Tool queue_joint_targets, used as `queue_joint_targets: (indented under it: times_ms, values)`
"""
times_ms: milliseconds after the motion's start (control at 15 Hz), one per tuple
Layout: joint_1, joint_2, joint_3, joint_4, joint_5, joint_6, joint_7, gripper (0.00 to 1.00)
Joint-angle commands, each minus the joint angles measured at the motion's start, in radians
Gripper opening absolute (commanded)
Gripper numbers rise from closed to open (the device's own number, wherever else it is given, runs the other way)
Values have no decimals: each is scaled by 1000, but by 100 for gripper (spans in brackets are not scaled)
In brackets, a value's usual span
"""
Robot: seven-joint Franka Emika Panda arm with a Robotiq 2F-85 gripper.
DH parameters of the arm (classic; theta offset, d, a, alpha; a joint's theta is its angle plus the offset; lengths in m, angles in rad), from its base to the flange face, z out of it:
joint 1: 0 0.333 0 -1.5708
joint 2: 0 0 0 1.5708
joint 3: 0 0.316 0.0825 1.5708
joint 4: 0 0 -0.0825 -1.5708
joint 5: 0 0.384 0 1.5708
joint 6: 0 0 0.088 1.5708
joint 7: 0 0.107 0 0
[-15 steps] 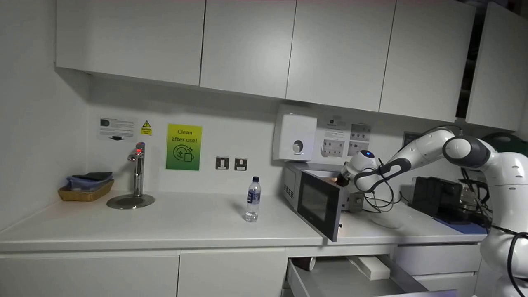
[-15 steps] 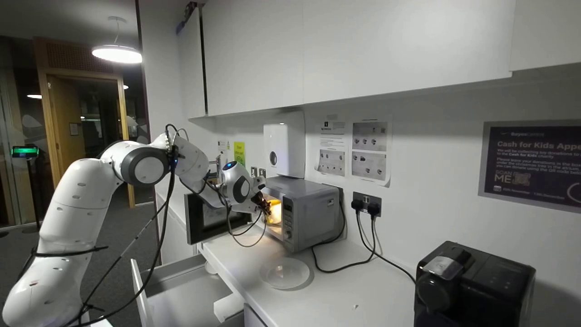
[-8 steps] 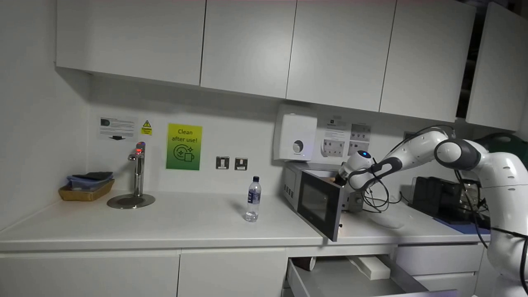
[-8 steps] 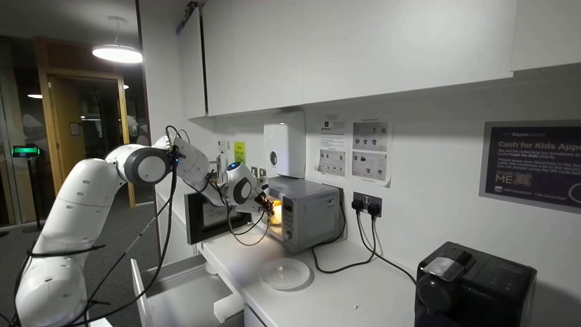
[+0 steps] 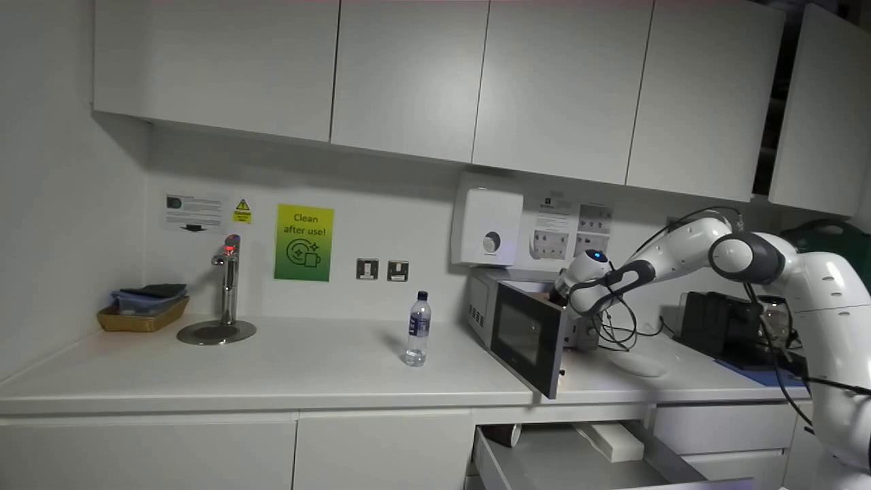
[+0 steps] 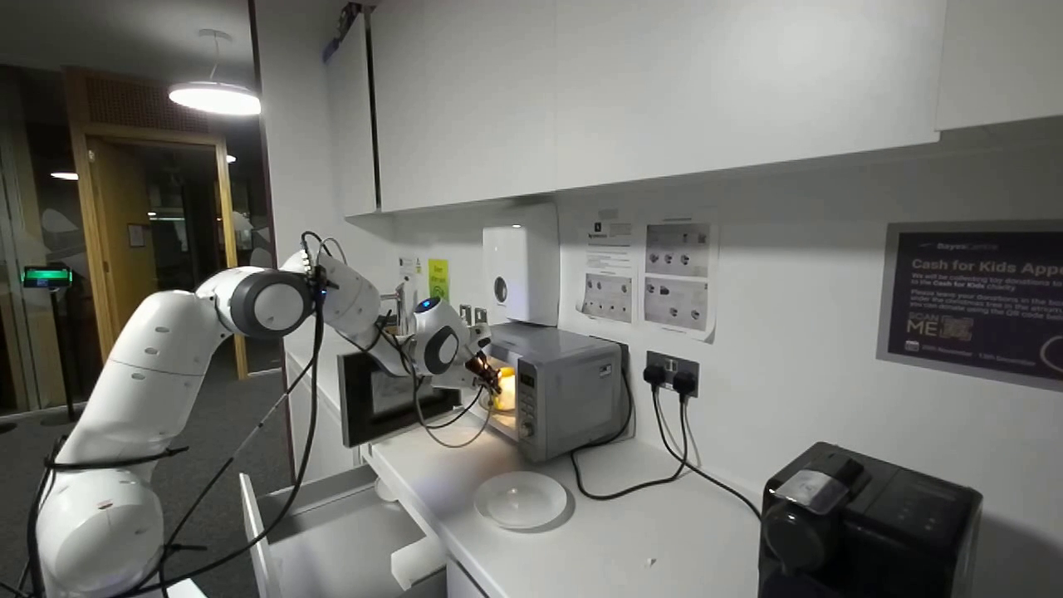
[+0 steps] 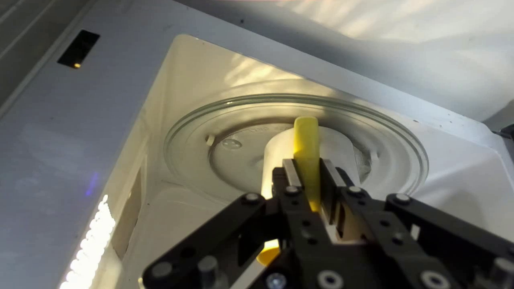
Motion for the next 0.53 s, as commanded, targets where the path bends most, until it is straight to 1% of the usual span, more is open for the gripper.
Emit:
queue_joint_targets:
  times_ms: [0,267,333,400,467]
  values:
    - [31,12,-35,44,38,-1,-48,4]
    - [41,15,-47,48,34,-1,-46,4]
    - [44,15,-51,49,33,-2,-43,43]
    - [44,14,-51,48,32,-2,-46,44]
    - [47,14,-55,51,30,-1,-44,51]
